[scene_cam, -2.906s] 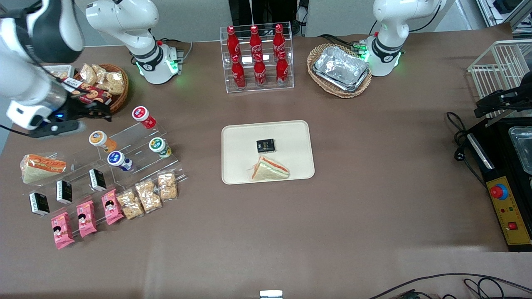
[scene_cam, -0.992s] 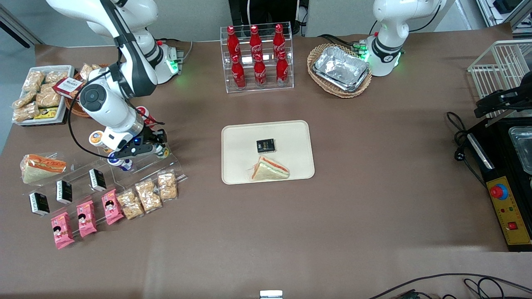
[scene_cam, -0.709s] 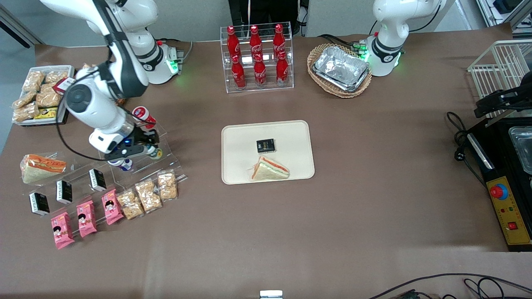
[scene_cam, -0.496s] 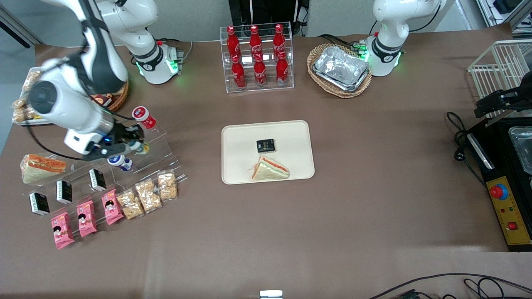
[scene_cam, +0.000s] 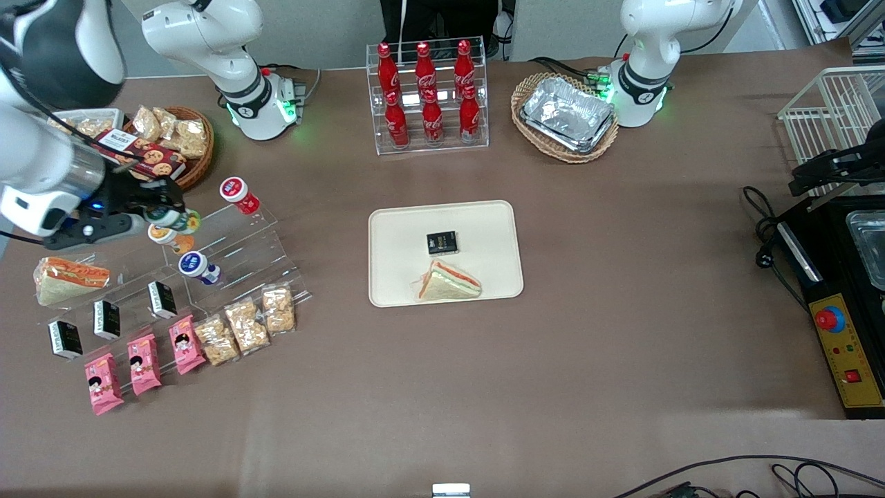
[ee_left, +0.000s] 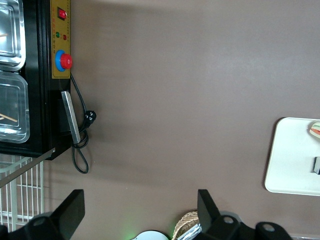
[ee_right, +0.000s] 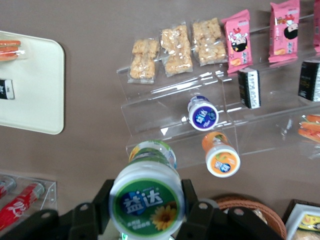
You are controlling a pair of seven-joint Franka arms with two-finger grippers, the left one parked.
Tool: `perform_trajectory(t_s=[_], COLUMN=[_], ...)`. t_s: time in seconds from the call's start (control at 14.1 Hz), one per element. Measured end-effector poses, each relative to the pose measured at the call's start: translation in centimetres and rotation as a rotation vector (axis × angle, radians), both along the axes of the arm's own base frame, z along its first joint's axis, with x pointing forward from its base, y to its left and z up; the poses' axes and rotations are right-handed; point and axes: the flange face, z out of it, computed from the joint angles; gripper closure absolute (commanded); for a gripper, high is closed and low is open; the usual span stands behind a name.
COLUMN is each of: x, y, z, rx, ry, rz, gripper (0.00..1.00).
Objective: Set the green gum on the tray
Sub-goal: 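Carry the bottle with the right gripper over to the cream tray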
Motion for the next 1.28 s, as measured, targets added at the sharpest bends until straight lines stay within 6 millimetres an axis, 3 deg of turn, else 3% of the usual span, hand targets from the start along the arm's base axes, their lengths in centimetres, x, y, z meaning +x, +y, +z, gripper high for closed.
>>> perform_trajectory(t_s=[0.21,0.35,0.78,0.92,1.28], x=[1.1,1.6,0.2,-0.7,-5.5], y=[-0.1,1.6,15.5,19.7,28.2], z=[1.4,0.8,-2.1,-5.1,-16.9], rx=[-0.008,-0.003,0.016,0.01,0.011], ry=[0.033,0.052,0.077,0.049,-0.038], rz=[-0.002,-0.019,-0.104,-0.106,-0.103], gripper=[0.71,0.71,0.71,0.71,0.71])
